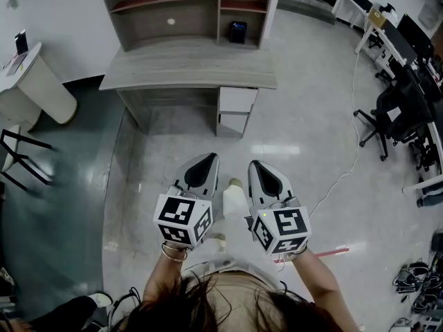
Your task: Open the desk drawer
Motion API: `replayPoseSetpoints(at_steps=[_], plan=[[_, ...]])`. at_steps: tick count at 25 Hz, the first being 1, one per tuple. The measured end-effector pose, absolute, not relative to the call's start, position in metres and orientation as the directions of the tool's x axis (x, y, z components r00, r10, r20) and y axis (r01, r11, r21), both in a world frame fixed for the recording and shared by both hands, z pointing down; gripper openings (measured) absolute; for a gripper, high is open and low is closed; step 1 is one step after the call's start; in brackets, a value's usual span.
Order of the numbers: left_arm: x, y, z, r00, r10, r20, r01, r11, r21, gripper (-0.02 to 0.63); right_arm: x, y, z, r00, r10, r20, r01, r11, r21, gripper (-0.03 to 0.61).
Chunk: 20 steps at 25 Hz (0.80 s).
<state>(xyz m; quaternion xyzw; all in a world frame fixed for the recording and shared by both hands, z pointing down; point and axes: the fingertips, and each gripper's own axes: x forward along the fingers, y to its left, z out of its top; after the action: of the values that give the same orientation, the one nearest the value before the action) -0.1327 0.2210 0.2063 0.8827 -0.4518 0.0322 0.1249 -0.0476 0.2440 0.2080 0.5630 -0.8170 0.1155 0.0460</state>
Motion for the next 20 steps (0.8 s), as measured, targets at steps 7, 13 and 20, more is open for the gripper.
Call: replayPoseSetpoints(at_steps=[7, 13, 20], plan=[[-0.13, 0.195, 0.213, 0.579, -0.795, 0.184, -0.814, -0.549, 0.189, 0.005, -0.04, 0.216, 0.218, -0.366, -0.905, 0.216, -0.928, 0.337, -0.161, 0.018], [-0.118, 0.167, 0.224, 0.57, -0.797, 0.199, -0.82, -0.541, 0.187, 0.005, -0.029, 0.187, 0.23, -0.374, -0.899, 0.226, -0.924, 0.339, -0.178, 0.018], [-0.096, 0.123, 0.237, 0.575, -0.788, 0.219, -0.818, -0.545, 0.184, 0.005, -0.012, 0.138, 0.241, -0.376, -0.895, 0.24, -0.922, 0.336, -0.192, 0.018]])
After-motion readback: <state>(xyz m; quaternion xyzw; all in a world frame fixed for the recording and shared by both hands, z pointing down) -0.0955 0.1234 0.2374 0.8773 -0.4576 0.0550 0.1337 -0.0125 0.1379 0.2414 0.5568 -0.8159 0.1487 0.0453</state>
